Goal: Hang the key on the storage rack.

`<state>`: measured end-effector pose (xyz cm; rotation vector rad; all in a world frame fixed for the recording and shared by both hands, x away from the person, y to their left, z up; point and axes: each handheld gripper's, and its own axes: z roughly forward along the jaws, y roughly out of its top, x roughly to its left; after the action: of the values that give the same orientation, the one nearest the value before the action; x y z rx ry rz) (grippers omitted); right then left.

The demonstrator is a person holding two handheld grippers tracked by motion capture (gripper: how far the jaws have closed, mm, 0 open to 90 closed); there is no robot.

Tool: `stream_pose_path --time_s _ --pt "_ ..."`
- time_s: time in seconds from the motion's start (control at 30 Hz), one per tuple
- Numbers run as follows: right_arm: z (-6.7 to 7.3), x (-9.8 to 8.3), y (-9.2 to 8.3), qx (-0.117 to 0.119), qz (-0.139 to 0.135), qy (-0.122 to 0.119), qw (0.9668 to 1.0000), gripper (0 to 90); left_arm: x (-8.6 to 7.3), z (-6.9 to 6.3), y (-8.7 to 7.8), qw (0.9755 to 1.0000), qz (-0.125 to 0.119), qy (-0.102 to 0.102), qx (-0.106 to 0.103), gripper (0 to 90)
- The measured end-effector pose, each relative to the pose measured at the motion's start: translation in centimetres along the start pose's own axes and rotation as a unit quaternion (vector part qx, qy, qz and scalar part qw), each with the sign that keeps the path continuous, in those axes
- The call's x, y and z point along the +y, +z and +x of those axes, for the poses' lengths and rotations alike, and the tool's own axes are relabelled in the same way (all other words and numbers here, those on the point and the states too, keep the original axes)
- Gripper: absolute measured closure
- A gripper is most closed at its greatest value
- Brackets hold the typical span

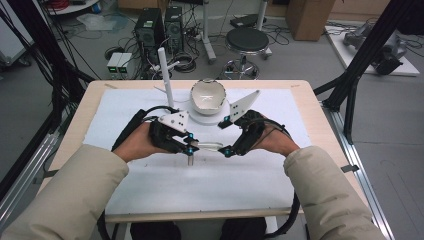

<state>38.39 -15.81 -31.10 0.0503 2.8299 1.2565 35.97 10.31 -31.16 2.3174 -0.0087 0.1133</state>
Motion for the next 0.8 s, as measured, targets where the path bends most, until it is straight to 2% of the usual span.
stream_pose_path --time_s 0.07,0.1,0.13,0.17,0.2,0.27,0.33,0.37,0.4,0.5,0.57,0.73,0.77,0.8 --pt "0.0 -0.4 -0.7 -0.026 -0.022 0.018 0.9992 0.5 -0.2 0.3 -0.3 0.9999 -0.009 -0.009 0.001 74.4" --pt "-0.1 -0.7 -1.1 -0.03 -0.035 0.03 0.9985 0.4 -0.3 0.4 -0.5 0.9998 -0.013 -0.012 0.003 74.4" --pt "-0.1 -0.9 -1.5 -0.036 -0.051 0.039 0.9973 0.4 -0.4 0.5 -0.7 0.9997 -0.016 -0.015 0.004 74.4" --pt "0.0 -1.6 -2.4 -0.057 -0.076 0.047 0.9943 0.4 -0.5 0.7 -0.9 0.9997 -0.018 -0.016 0.005 74.4" --pt "0.0 -1.6 -2.4 -0.057 -0.076 0.047 0.9943 0.4 -0.6 0.8 -1.1 0.9994 -0.024 -0.022 0.01 74.4" --pt "0.2 -2.4 -3.2 -0.079 -0.094 0.057 0.9908 0.5 -0.9 1.2 -1.5 0.999 -0.031 -0.03 0.012 74.4" --pt "0.4 -3.2 -4.1 -0.102 -0.121 0.065 0.9852 0.5 -1.2 1.6 -2.0 0.9982 -0.039 -0.042 0.014 74.4" --pt "0.7 -4.2 -5.1 -0.128 -0.148 0.074 0.9779 0.5 -1.4 1.9 -2.3 0.9975 -0.047 -0.051 0.017 74.4" --pt "0.7 -4.2 -5.1 -0.128 -0.148 0.074 0.9779 0.5 -1.5 2.1 -2.4 0.997 -0.052 -0.054 0.018 74.4" --pt "1.1 -5.6 -6.3 -0.153 -0.18 0.083 0.9681 0.5 -2.0 2.7 -3.2 0.9952 -0.067 -0.066 0.025 74.4" --pt "1.5 -6.7 -7.0 -0.173 -0.197 0.084 0.9614 0.4 -2.4 3.1 -3.6 0.9931 -0.081 -0.079 0.029 74.4" --pt "2.4 -9.6 -8.1 -0.203 -0.229 0.109 0.9457 0.5 -3.6 4.3 -4.8 0.9873 -0.113 -0.102 0.046 74.4" --pt "2.6 -10.1 -8.2 -0.209 -0.226 0.115 0.9446 0.4 -3.8 4.5 -5.1 0.9858 -0.119 -0.108 0.048 74.4" --pt "2.8 -10.7 -8.3 -0.218 -0.229 0.113 0.9419 0.5 -4.1 4.8 -5.3 0.9842 -0.124 -0.115 0.053 74.4"
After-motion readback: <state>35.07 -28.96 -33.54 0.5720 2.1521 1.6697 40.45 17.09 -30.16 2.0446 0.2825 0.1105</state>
